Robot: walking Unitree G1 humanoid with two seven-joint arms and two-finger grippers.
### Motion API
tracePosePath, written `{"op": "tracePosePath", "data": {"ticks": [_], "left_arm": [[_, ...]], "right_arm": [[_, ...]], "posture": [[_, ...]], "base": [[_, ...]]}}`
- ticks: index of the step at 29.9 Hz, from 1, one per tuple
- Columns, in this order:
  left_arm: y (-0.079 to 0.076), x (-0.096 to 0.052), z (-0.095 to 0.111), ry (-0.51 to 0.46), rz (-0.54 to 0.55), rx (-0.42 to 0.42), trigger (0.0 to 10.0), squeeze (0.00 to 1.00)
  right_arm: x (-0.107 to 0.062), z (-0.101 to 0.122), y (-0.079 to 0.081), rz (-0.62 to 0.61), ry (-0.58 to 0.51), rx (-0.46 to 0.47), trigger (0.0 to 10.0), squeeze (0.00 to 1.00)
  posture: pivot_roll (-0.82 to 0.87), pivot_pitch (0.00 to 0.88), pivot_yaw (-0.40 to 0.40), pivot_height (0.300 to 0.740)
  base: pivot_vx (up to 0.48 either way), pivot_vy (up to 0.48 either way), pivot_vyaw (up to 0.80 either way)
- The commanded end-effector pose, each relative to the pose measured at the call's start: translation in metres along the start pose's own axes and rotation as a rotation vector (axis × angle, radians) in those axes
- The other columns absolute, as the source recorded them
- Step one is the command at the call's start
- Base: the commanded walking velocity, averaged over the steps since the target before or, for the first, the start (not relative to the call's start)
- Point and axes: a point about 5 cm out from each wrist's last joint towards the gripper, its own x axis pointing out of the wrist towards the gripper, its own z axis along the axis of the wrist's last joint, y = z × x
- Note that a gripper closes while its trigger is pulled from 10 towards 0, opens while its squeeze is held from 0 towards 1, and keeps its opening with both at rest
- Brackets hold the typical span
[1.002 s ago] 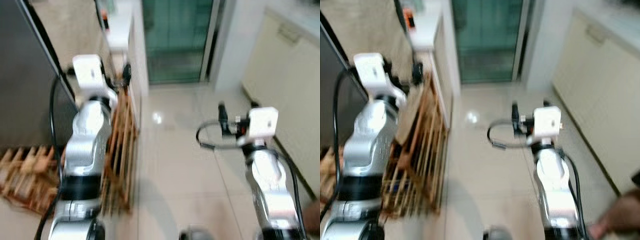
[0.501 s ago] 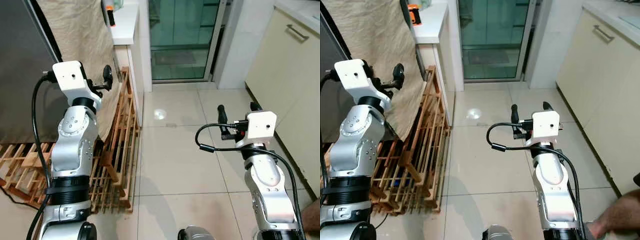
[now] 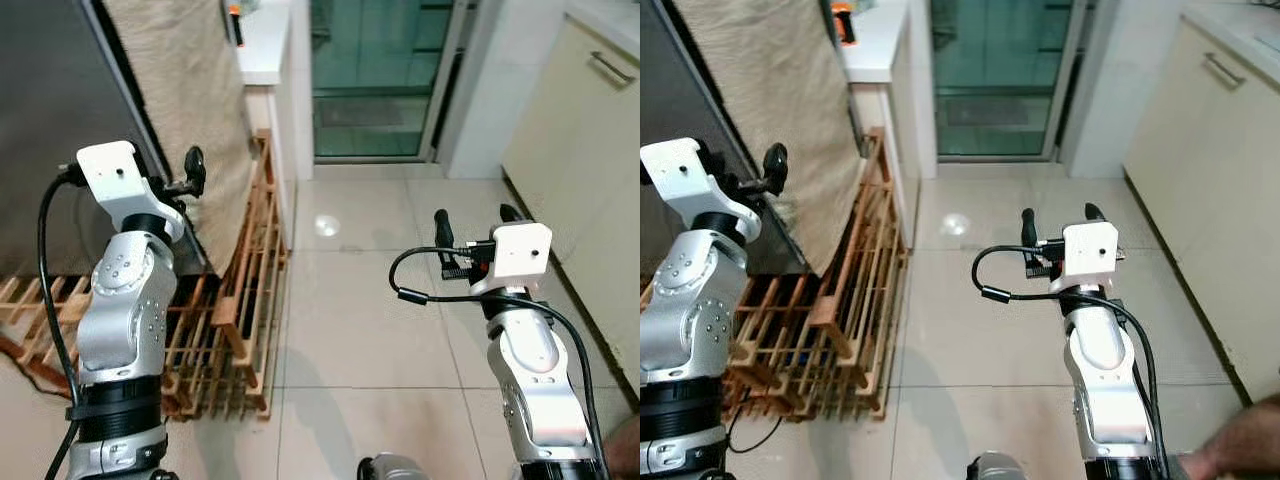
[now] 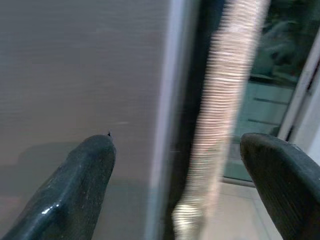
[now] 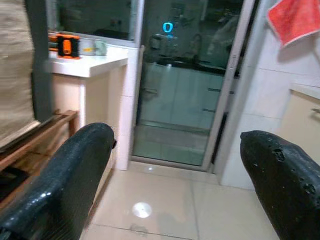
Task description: Restocking fridge
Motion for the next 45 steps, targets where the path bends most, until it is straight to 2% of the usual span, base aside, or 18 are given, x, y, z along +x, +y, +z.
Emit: {"op": "tracePosePath", "data": {"ticks": [1, 7, 20, 27, 29, 37, 41, 44, 45], "left_arm": [[-0.001, 0.005, 0.007, -0.021, 0.005, -0.002, 10.0, 0.00], [-0.014, 0.016, 0.014, -0.043, -0.023, -0.035, 10.0, 0.00], [-0.028, 0.021, 0.017, -0.020, -0.062, -0.134, 10.0, 0.00], [-0.040, 0.023, 0.009, 0.003, -0.087, -0.174, 10.0, 0.00], [-0.049, 0.026, 0.006, 0.014, -0.102, -0.191, 10.0, 0.00], [-0.059, 0.035, 0.001, 0.023, -0.122, -0.208, 10.0, 0.00], [-0.077, 0.049, -0.007, 0.044, -0.173, -0.216, 10.0, 0.00], [-0.100, 0.058, -0.011, 0.070, -0.242, -0.238, 10.0, 0.00], [-0.100, 0.058, -0.011, 0.070, -0.242, -0.238, 10.0, 0.00]], "right_arm": [[0.001, 0.000, 0.001, 0.001, -0.002, 0.000, 10.0, 0.00], [0.001, 0.000, 0.001, -0.007, -0.003, -0.001, 10.0, 0.00], [-0.002, -0.001, 0.000, -0.028, -0.002, -0.001, 10.0, 0.00], [0.000, 0.000, -0.001, -0.031, -0.004, -0.003, 10.0, 0.00], [0.001, 0.001, -0.002, -0.034, -0.010, -0.006, 10.0, 0.00], [0.001, 0.002, -0.005, -0.044, -0.014, -0.012, 10.0, 0.00], [0.004, 0.002, 0.000, -0.043, -0.018, 0.004, 10.0, 0.00], [0.007, 0.002, 0.003, -0.030, -0.021, 0.010, 10.0, 0.00], [0.007, 0.002, 0.003, -0.030, -0.021, 0.010, 10.0, 0.00]], "posture": [[-0.19, 0.008, 0.043, 0.740], [-0.20, 0.007, 0.049, 0.740], [-0.22, 0.013, 0.064, 0.740], [-0.23, 0.009, 0.064, 0.740], [-0.24, 0.003, 0.065, 0.740], [-0.26, 0.005, 0.063, 0.740], [-0.25, 0.001, 0.056, 0.740], [-0.25, 0.000, 0.043, 0.740], [-0.25, 0.000, 0.043, 0.740]], "base": [[0.000, 0.000, 0.00], [0.000, 0.000, 0.00], [0.000, 0.000, 0.00], [0.000, 0.000, 0.00], [0.000, 0.000, 0.00], [0.000, 0.000, 0.00], [0.000, 0.000, 0.00], [0.000, 0.000, 0.00], [0.000, 0.000, 0.00]]}}
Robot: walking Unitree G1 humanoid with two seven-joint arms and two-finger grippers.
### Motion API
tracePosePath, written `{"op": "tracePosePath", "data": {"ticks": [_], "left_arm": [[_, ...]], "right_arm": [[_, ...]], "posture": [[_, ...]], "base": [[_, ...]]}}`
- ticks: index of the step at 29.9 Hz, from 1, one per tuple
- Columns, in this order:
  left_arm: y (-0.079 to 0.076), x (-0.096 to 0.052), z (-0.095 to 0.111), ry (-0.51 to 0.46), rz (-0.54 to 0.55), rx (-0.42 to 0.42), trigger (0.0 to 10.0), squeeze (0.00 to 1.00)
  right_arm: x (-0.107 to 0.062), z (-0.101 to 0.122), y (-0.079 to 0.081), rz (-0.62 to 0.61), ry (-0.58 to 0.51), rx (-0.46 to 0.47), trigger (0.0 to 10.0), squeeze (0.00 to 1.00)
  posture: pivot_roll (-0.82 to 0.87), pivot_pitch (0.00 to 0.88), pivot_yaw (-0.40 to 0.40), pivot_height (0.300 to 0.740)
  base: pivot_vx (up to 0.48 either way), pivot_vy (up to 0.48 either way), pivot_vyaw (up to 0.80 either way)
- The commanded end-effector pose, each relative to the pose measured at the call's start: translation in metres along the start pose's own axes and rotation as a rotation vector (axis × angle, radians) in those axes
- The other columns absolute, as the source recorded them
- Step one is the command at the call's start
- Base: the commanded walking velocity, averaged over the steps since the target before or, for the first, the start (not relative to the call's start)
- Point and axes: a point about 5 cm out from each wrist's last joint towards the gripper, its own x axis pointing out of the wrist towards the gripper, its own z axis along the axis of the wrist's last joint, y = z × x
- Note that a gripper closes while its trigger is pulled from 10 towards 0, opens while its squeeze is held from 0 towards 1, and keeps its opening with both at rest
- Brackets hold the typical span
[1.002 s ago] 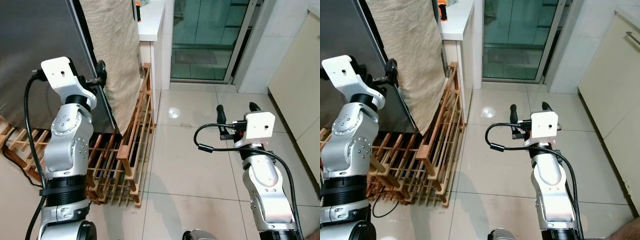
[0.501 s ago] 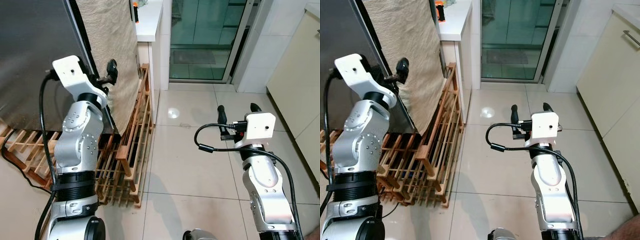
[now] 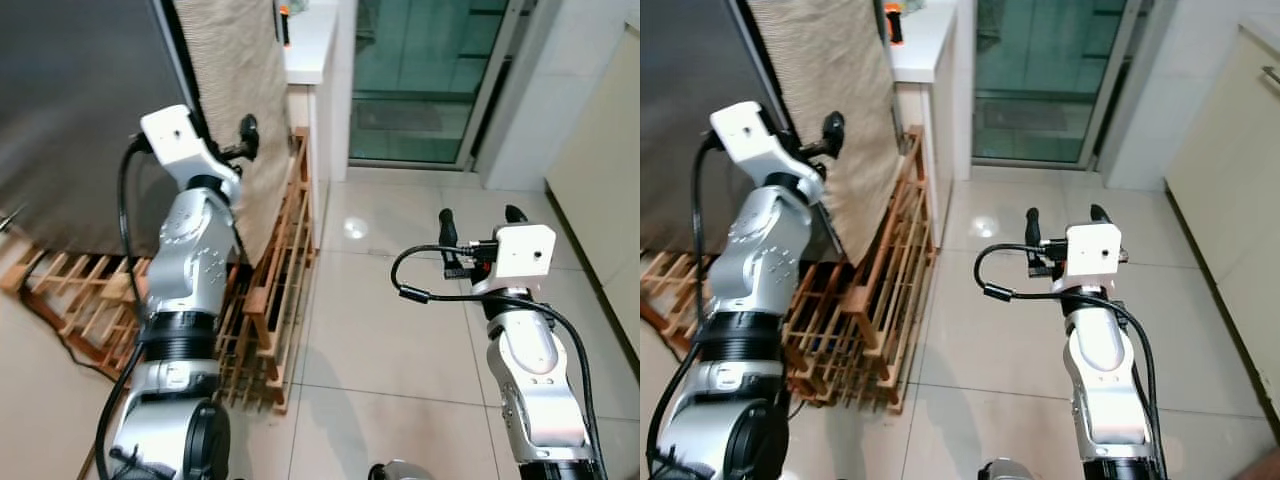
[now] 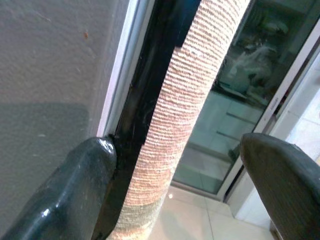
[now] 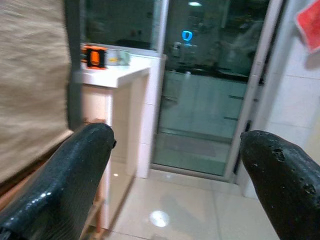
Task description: Restocking fridge
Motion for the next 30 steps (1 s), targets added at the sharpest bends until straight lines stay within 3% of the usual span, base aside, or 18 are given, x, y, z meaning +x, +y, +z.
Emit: {"op": "tracePosePath", "data": {"ticks": [1, 4, 6, 7, 12, 13, 14, 15, 17, 19, 20, 22, 23, 26, 27, 28, 29, 30], "left_arm": [[-0.026, 0.007, -0.004, 0.020, -0.117, 0.005, 10.0, 0.00], [-0.046, 0.011, -0.011, 0.053, -0.196, -0.014, 10.0, 0.00], [-0.079, 0.010, -0.024, 0.103, -0.346, -0.055, 10.0, 0.00], [-0.079, 0.010, -0.024, 0.103, -0.346, -0.055, 10.0, 0.00], [-0.149, -0.003, -0.038, 0.191, -0.694, -0.255, 10.0, 0.00], [-0.149, -0.003, -0.038, 0.191, -0.694, -0.255, 10.0, 0.00], [-0.174, -0.010, -0.041, 0.208, -0.801, -0.268, 10.0, 0.00], [-0.174, -0.010, -0.041, 0.208, -0.801, -0.268, 10.0, 0.00], [-0.197, -0.016, -0.035, 0.212, -0.907, -0.343, 10.0, 0.00], [-0.230, -0.035, -0.023, 0.200, -1.114, -0.406, 10.0, 0.00], [-0.230, -0.035, -0.023, 0.200, -1.114, -0.406, 10.0, 0.00], [-0.251, -0.055, -0.016, 0.178, -1.274, -0.426, 10.0, 0.00], [-0.255, -0.061, -0.014, 0.168, -1.314, -0.426, 10.0, 0.00], [-0.234, -0.055, -0.004, 0.129, -1.302, -0.400, 10.0, 0.00], [-0.220, -0.048, 0.003, 0.096, -1.258, -0.372, 10.0, 0.00], [-0.183, -0.035, 0.013, 0.033, -1.128, -0.309, 10.0, 0.00], [-0.183, -0.035, 0.013, 0.033, -1.128, -0.309, 10.0, 0.00], [-0.142, -0.026, 0.019, -0.008, -0.973, -0.248, 10.0, 0.00]], "right_arm": [[0.004, 0.005, 0.002, 0.009, -0.026, -0.002, 10.0, 0.00], [0.007, 0.007, 0.003, 0.023, -0.036, -0.011, 10.0, 0.00], [0.012, 0.011, 0.001, 0.023, -0.049, -0.018, 10.0, 0.00], [0.012, 0.011, 0.001, 0.023, -0.049, -0.018, 10.0, 0.00], [0.007, 0.014, -0.012, -0.071, -0.064, -0.025, 10.0, 0.00], [0.007, 0.014, -0.012, -0.071, -0.064, -0.025, 10.0, 0.00], [-0.002, 0.008, -0.027, -0.155, -0.026, -0.002, 10.0, 0.00], [-0.002, 0.008, -0.027, -0.155, -0.026, -0.002, 10.0, 0.00], [-0.013, -0.002, -0.037, -0.174, 0.019, -0.020, 10.0, 0.00], [-0.020, -0.010, -0.043, -0.209, 0.058, -0.014, 10.0, 0.00], [-0.020, -0.010, -0.043, -0.209, 0.058, -0.014, 10.0, 0.00], [-0.020, -0.008, -0.043, -0.226, 0.054, -0.006, 10.0, 0.00], [-0.018, -0.007, -0.042, -0.225, 0.046, -0.006, 10.0, 0.00], [-0.013, -0.001, -0.037, -0.196, 0.020, -0.016, 10.0, 0.00], [-0.012, 0.000, -0.035, -0.185, 0.014, -0.016, 10.0, 0.00], [-0.011, 0.000, -0.033, -0.168, 0.016, -0.010, 10.0, 0.00], [-0.011, 0.000, -0.033, -0.168, 0.016, -0.010, 10.0, 0.00], [-0.008, -0.001, -0.031, -0.154, 0.019, -0.003, 10.0, 0.00]], "posture": [[-0.25, 0.000, 0.040, 0.740], [-0.26, 0.000, 0.038, 0.740], [-0.26, 0.000, 0.038, 0.740], [-0.26, 0.000, 0.038, 0.740], [-0.30, 0.000, 0.036, 0.740], [-0.30, 0.000, 0.036, 0.740], [-0.31, 0.000, 0.051, 0.740], [-0.31, 0.000, 0.051, 0.740], [-0.35, 0.000, 0.069, 0.740], [-0.36, 0.000, 0.080, 0.740], [-0.36, 0.000, 0.080, 0.740], [-0.39, 0.000, 0.091, 0.740], [-0.39, 0.000, 0.091, 0.740], [-0.36, 0.000, 0.075, 0.740], [-0.34, 0.000, 0.070, 0.740], [-0.31, 0.000, 0.063, 0.740], [-0.31, 0.000, 0.063, 0.740], [-0.29, 0.000, 0.051, 0.740]], "base": [[0.000, 0.000, 0.00], [0.000, 0.000, 0.00], [0.000, 0.000, 0.00], [0.000, 0.000, 0.00], [0.000, 0.000, 0.00], [0.000, 0.000, 0.00], [0.000, 0.000, 0.00], [0.000, 0.000, 0.00], [0.000, 0.000, 0.00], [0.000, 0.000, 0.00], [0.000, 0.000, 0.00], [0.000, 0.000, 0.00], [0.000, 0.000, 0.00], [0.000, 0.000, 0.00], [0.000, 0.000, 0.00], [0.000, 0.000, 0.00], [0.000, 0.000, 0.00], [0.000, 0.000, 0.00]]}}
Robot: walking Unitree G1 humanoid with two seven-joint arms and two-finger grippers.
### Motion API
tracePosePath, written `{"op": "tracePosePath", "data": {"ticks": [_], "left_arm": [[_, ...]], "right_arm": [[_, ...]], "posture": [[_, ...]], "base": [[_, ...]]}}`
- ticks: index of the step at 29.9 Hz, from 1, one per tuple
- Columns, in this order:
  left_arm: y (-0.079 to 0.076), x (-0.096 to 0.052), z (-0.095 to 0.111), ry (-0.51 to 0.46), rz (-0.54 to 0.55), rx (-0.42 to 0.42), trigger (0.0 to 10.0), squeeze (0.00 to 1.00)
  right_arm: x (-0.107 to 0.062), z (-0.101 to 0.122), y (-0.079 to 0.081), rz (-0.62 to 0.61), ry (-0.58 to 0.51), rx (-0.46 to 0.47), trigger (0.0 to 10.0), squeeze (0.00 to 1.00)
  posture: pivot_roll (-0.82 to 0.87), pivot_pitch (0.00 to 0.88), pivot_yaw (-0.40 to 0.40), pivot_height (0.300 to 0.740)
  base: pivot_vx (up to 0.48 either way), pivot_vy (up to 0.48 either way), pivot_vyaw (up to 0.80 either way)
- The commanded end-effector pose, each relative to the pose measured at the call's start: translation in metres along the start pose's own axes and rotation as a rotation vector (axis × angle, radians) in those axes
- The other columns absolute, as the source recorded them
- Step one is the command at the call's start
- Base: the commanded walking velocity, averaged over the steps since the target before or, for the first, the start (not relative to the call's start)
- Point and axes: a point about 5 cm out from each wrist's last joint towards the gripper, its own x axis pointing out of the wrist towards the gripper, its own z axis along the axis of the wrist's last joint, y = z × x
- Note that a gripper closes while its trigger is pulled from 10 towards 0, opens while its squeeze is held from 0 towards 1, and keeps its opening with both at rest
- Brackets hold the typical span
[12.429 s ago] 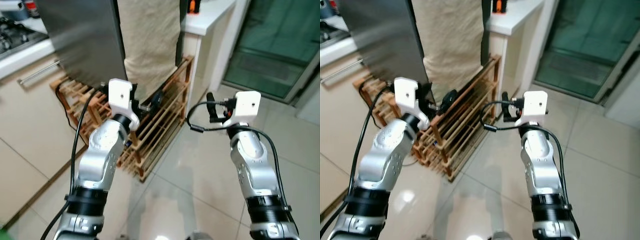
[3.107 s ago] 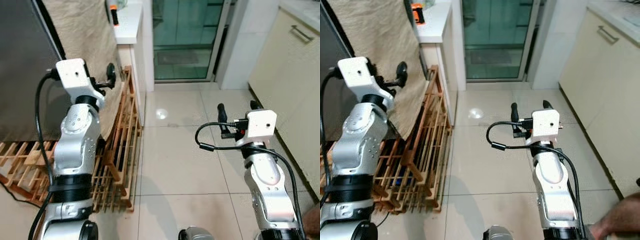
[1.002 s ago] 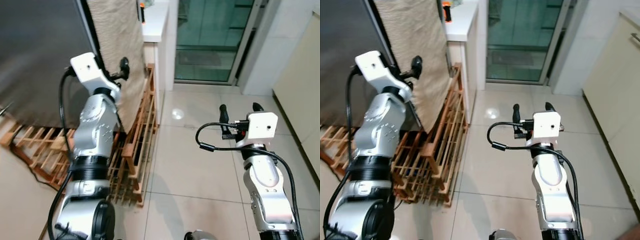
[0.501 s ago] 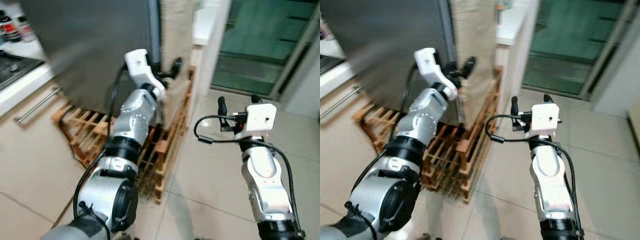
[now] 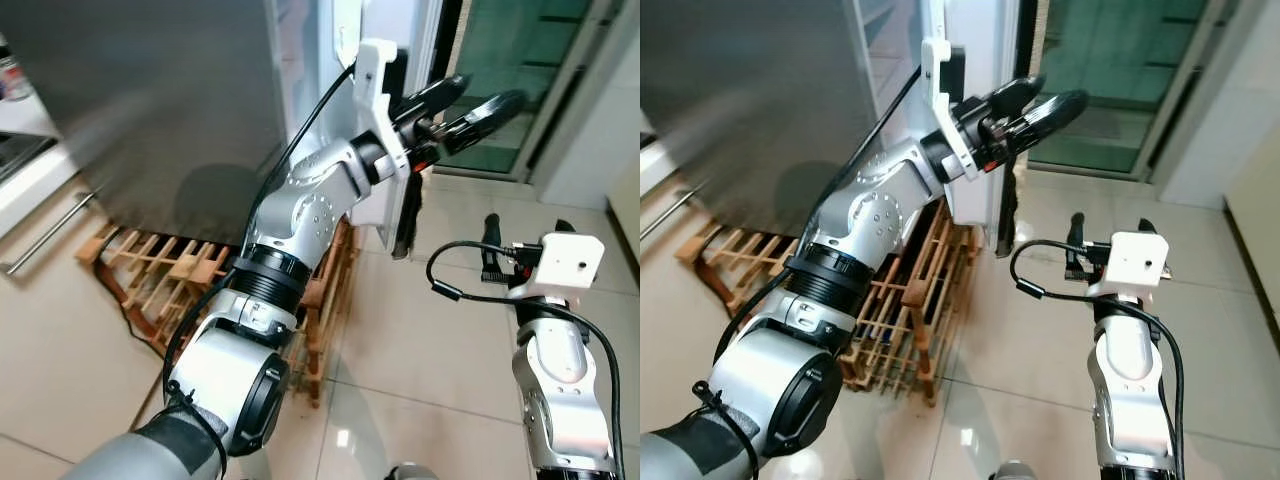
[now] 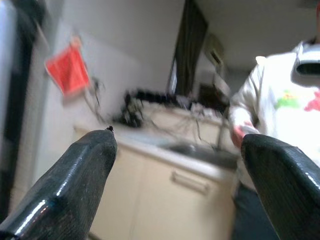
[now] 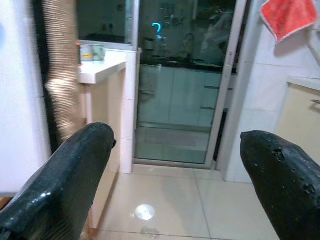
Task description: Restocking fridge
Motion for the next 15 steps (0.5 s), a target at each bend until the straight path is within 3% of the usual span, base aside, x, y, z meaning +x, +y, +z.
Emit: {"op": "tracePosePath", "data": {"ticks": [1, 4, 5, 7, 8, 9, 10, 11, 12, 15], "left_arm": [[0.016, -0.031, -0.006, -0.043, 0.173, -0.041, 10.0, 0.00], [0.042, -0.084, 0.006, -0.050, 0.384, 0.044, 10.0, 0.00], [0.042, -0.084, 0.006, -0.050, 0.384, 0.044, 10.0, 0.00], [0.072, -0.160, 0.023, -0.080, 0.729, 0.082, 10.0, 0.00], [0.072, -0.160, 0.023, -0.080, 0.729, 0.082, 10.0, 0.00], [0.072, -0.206, 0.027, -0.051, 0.879, 0.175, 10.0, 0.00], [0.066, -0.220, 0.025, -0.026, 0.899, 0.201, 10.0, 0.00], [0.066, -0.220, 0.025, -0.026, 0.899, 0.201, 10.0, 0.00], [0.059, -0.230, 0.020, 0.016, 0.916, 0.228, 10.0, 0.00], [0.046, -0.239, 0.004, 0.147, 0.978, 0.291, 10.0, 0.00]], "right_arm": [[0.004, 0.003, 0.004, 0.025, -0.006, 0.011, 10.0, 0.00], [0.009, 0.004, 0.010, 0.063, -0.009, 0.008, 10.0, 0.00], [0.009, 0.004, 0.010, 0.063, -0.009, 0.008, 10.0, 0.00], [0.017, 0.006, 0.022, 0.121, -0.020, 0.013, 10.0, 0.00], [0.017, 0.006, 0.022, 0.121, -0.020, 0.013, 10.0, 0.00], [0.025, 0.007, 0.030, 0.154, -0.021, 0.023, 10.0, 0.00], [0.030, 0.007, 0.035, 0.171, -0.021, 0.027, 10.0, 0.00], [0.030, 0.007, 0.035, 0.171, -0.021, 0.027, 10.0, 0.00], [0.035, 0.008, 0.041, 0.192, -0.020, 0.035, 10.0, 0.00], [0.046, 0.008, 0.054, 0.226, -0.015, 0.048, 10.0, 0.00]], "posture": [[-0.28, 0.000, 0.047, 0.740], [-0.22, 0.000, 0.036, 0.740], [-0.22, 0.000, 0.036, 0.740], [-0.19, 0.000, 0.025, 0.740], [-0.19, 0.000, 0.025, 0.740], [-0.13, 0.004, 0.002, 0.740], [-0.10, 0.005, -0.011, 0.740], [-0.10, 0.005, -0.011, 0.740], [-0.10, 0.005, -0.011, 0.740], [-0.07, 0.006, -0.017, 0.740]], "base": [[0.000, 0.000, 0.00], [0.000, 0.000, 0.00], [0.000, 0.000, 0.00], [0.000, 0.000, 0.00], [0.000, 0.000, 0.00], [0.000, 0.000, 0.77], [0.000, 0.000, 0.73], [0.000, 0.000, 0.73], [0.000, 0.000, 0.69], [0.000, 0.000, 0.64]]}}
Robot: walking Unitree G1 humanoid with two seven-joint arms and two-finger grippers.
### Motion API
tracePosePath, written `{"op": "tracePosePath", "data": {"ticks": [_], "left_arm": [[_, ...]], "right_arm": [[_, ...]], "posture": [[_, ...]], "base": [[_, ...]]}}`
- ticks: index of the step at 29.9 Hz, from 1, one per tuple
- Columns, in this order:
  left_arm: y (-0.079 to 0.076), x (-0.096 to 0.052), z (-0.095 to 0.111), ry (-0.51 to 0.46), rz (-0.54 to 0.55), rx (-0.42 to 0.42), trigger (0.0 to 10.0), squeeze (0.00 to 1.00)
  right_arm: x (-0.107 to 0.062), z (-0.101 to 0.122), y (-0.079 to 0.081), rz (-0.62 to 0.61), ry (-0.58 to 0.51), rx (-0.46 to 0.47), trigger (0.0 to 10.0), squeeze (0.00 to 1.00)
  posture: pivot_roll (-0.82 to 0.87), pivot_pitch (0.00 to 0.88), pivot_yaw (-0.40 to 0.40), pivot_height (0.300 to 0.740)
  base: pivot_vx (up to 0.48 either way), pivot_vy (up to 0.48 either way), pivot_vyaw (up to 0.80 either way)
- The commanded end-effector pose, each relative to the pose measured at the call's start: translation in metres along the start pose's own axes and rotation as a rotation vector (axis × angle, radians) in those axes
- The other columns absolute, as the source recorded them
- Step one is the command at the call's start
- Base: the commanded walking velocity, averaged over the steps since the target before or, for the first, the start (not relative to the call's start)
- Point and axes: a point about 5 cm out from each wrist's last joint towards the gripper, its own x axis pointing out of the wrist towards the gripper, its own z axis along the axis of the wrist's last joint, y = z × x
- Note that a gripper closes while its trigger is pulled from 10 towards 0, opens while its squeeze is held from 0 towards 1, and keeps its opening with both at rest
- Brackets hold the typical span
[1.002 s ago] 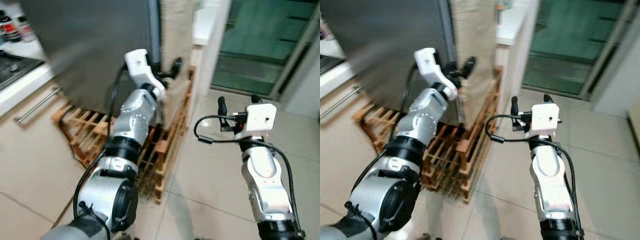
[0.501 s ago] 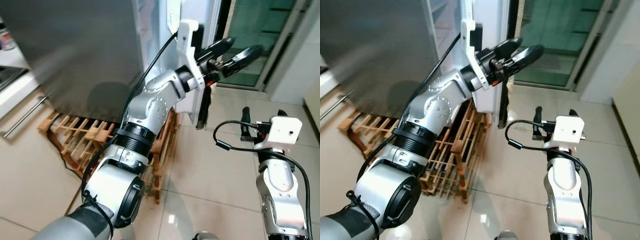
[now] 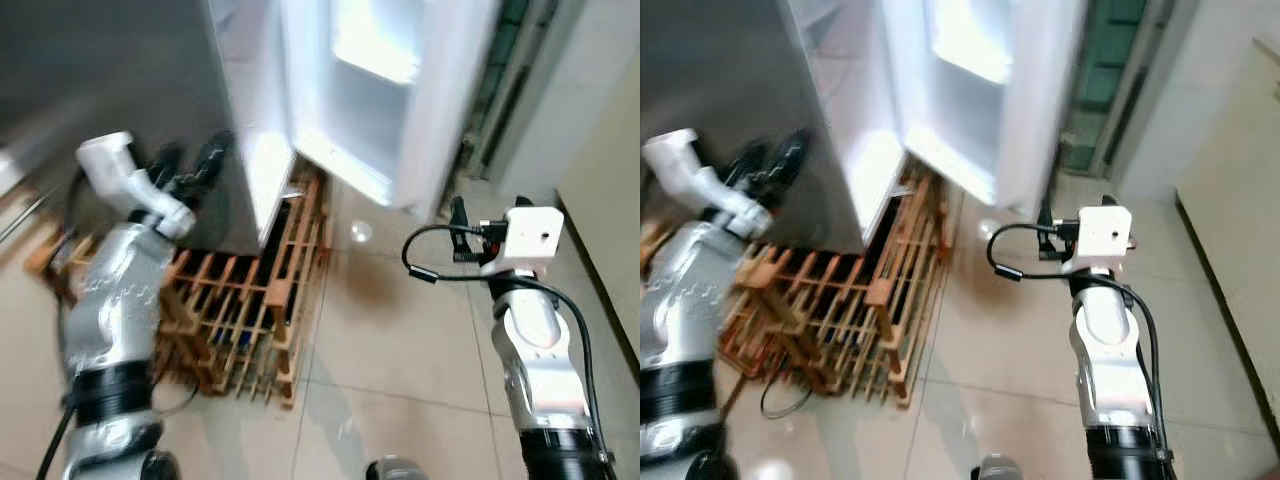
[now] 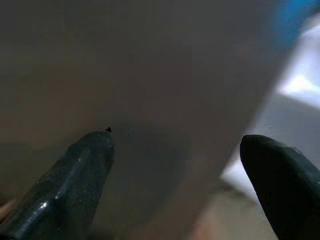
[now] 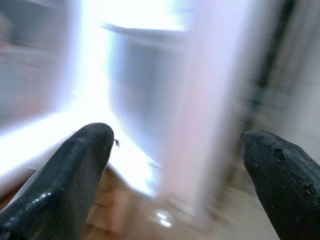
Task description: Restocking fridge
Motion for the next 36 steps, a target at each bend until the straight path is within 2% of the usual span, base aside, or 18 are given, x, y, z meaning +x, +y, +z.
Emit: {"op": "tracePosePath", "data": {"ticks": [1, 3, 4, 5, 10, 13, 18, 22, 24, 26, 29, 31, 33, 35, 36], "left_arm": [[-0.016, 0.003, 0.004, 0.001, -0.014, 0.053, 10.0, 0.00], [-0.016, 0.002, 0.001, 0.010, 0.005, 0.050, 10.0, 0.00], [-0.011, -0.002, -0.001, 0.022, 0.057, 0.042, 10.0, 0.00], [-0.011, -0.002, -0.001, 0.022, 0.057, 0.042, 10.0, 0.00], [0.018, -0.016, -0.003, 0.057, 0.218, 0.003, 10.0, 0.00], [0.015, -0.013, -0.006, 0.073, 0.263, 0.028, 10.0, 0.00], [-0.013, 0.006, 0.003, 0.019, 0.144, 0.164, 10.0, 0.00], [-0.021, 0.014, 0.007, -0.006, 0.119, 0.119, 10.0, 0.00], [-0.036, 0.018, 0.010, -0.027, 0.045, 0.166, 10.0, 0.00], [-0.043, 0.019, 0.009, -0.032, 0.015, 0.198, 10.0, 0.00], [-0.049, 0.025, 0.005, -0.026, -0.002, 0.173, 10.0, 0.00], [-0.054, 0.032, -0.007, -0.008, -0.011, 0.148, 10.0, 0.00], [-0.057, 0.033, -0.012, -0.001, -0.016, 0.137, 10.0, 0.00], [-0.061, 0.034, -0.017, 0.008, -0.006, 0.135, 10.0, 0.00], [-0.064, 0.035, -0.017, 0.005, 0.009, 0.097, 10.0, 0.00]], "right_arm": [[0.005, -0.001, 0.014, 0.039, 0.002, 0.025, 10.0, 0.00], [0.009, 0.001, 0.018, 0.030, -0.001, 0.050, 10.0, 0.00], [0.013, 0.005, 0.028, 0.027, -0.017, 0.090, 10.0, 0.00], [0.013, 0.005, 0.028, 0.027, -0.017, 0.090, 10.0, 0.00], [0.015, 0.008, 0.042, 0.066, -0.033, 0.136, 10.0, 0.00], [0.015, 0.010, 0.041, 0.062, -0.048, 0.126, 10.0, 0.00], [0.010, 0.007, 0.034, 0.067, -0.050, 0.118, 10.0, 0.00], [0.005, 0.003, 0.030, 0.062, -0.035, 0.121, 10.0, 0.00], [0.003, 0.001, 0.032, 0.075, -0.023, 0.123, 10.0, 0.00], [0.002, 0.000, 0.031, 0.075, -0.017, 0.118, 10.0, 0.00], [0.000, -0.003, 0.027, 0.056, -0.008, 0.095, 10.0, 0.00], [-0.007, -0.013, 0.017, 0.036, 0.035, 0.059, 10.0, 0.00], [-0.011, -0.015, 0.016, 0.039, 0.044, 0.050, 10.0, 0.00], [-0.014, -0.009, 0.016, 0.060, 0.035, 0.043, 10.0, 0.00], [-0.014, -0.005, 0.015, 0.069, 0.025, 0.041, 10.0, 0.00]], "posture": [[-0.05, 0.011, -0.017, 0.740], [-0.04, 0.011, -0.011, 0.740], [-0.05, 0.012, 0.009, 0.740], [-0.05, 0.012, 0.009, 0.740], [-0.08, 0.036, 0.044, 0.740], [-0.09, 0.037, 0.043, 0.740], [-0.13, 0.032, 0.034, 0.740], [-0.15, 0.025, 0.034, 0.740], [-0.17, 0.019, 0.044, 0.740], [-0.17, 0.016, 0.047, 0.740], [-0.18, 0.014, 0.043, 0.740], [-0.21, 0.009, 0.002, 0.740], [-0.23, 0.013, -0.010, 0.740], [-0.25, 0.004, -0.011, 0.740], [-0.25, 0.003, -0.013, 0.740]], "base": [[0.000, 0.000, 0.60], [0.000, 0.000, 0.60], [0.000, 0.000, 0.58], [0.000, 0.000, 0.58], [0.000, 0.000, 0.53], [0.000, 0.000, 0.44], [0.000, 0.000, 0.43], [0.000, 0.000, 0.43], [0.000, 0.000, 0.43], [0.000, 0.000, 0.43], [0.000, 0.000, 0.15], [0.000, 0.000, 0.00], [0.000, 0.000, 0.40], [0.000, 0.000, 0.78], [0.000, 0.000, 0.73]]}}
